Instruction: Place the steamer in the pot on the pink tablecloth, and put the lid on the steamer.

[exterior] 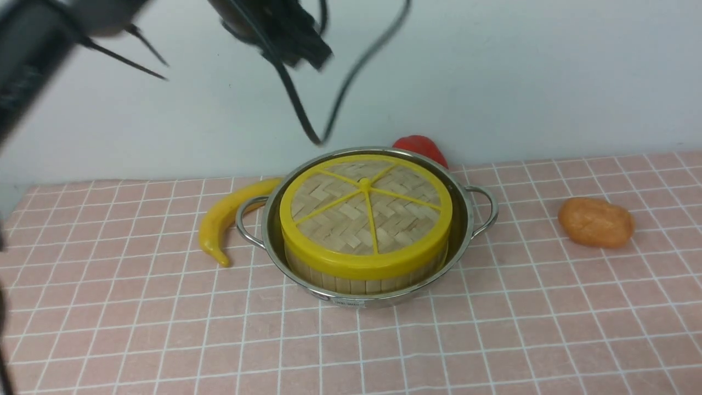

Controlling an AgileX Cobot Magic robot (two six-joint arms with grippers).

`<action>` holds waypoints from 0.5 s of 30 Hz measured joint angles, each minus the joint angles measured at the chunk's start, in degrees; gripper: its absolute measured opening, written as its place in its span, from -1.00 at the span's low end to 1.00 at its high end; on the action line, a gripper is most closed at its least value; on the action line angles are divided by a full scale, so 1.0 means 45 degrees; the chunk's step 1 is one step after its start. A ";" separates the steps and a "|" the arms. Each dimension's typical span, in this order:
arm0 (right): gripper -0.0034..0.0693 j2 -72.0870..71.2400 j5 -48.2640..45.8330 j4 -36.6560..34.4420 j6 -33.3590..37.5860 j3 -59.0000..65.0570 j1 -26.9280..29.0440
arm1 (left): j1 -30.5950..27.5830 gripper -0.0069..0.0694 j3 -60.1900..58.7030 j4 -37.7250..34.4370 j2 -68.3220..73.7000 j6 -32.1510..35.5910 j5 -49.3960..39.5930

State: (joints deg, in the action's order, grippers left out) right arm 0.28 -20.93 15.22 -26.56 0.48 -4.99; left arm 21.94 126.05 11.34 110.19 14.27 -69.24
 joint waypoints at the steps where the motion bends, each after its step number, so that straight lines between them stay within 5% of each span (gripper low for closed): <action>1: -0.24 0.0000 0.0000 0.0000 0.0000 0.0000 0.0000 | -0.0090 -0.59 0.0000 0.0060 -0.0254 -0.0142 -0.0013; 5: -0.24 0.0000 0.0000 0.0000 0.0000 0.0000 0.0000 | -0.0540 -0.87 0.0000 -0.0001 -0.1424 -0.0677 -0.0069; 15: -0.24 0.0000 0.0000 -0.0018 -0.0116 0.0000 0.0000 | -0.0608 -0.88 0.0010 -0.0432 -0.3043 -0.1703 -0.0079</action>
State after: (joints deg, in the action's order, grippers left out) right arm 0.28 -20.93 15.14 -27.08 0.48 -4.99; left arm 19.20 126.10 9.40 96.49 6.61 -69.59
